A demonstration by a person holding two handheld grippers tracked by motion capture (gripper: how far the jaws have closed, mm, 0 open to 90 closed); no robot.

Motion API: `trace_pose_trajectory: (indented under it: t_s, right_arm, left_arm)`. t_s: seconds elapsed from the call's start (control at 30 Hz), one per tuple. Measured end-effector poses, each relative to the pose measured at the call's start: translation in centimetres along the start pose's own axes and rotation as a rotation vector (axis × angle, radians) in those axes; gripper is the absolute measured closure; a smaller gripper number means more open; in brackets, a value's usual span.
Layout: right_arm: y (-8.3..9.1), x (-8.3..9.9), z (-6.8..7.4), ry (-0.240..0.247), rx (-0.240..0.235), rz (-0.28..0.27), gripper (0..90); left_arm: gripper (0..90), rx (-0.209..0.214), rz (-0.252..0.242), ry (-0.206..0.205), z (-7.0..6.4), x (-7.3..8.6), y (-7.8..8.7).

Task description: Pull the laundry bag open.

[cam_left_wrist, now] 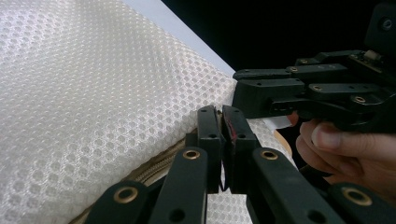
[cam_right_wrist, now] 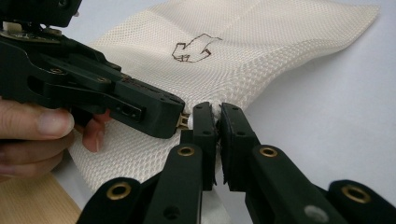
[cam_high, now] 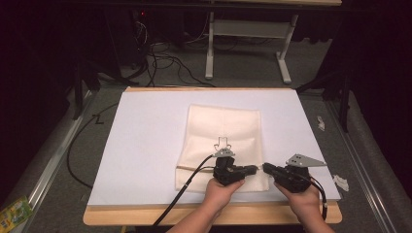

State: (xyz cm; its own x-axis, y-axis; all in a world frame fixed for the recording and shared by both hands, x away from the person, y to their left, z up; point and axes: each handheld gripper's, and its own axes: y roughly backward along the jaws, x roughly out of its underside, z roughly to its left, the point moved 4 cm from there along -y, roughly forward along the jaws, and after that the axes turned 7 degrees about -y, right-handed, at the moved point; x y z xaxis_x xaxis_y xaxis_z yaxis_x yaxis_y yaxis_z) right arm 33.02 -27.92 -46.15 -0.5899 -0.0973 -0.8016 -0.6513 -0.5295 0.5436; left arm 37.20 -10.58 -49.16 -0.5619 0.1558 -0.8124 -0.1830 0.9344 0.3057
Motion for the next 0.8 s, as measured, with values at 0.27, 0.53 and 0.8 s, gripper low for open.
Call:
trace_pose_trajectory:
  t_s: [0.27, 0.53, 0.8]
  right_arm:
    - [-0.1, 0.2, 0.2, 0.023, -0.013, -0.004, 87.2]
    - [0.8, -1.0, -0.4, -0.014, 0.019, -0.071, 87.5]
    - [1.7, -0.4, -1.9, -0.026, 0.017, -0.064, 87.1]
  left_arm:
    - [87.9, -0.013, 0.015, -0.038, -0.4, 0.0, -0.1]
    - [88.0, -0.034, -0.033, 0.025, 0.7, 0.6, 0.9]
    - [87.8, -0.073, 0.044, -0.035, 1.2, 0.5, 2.6]
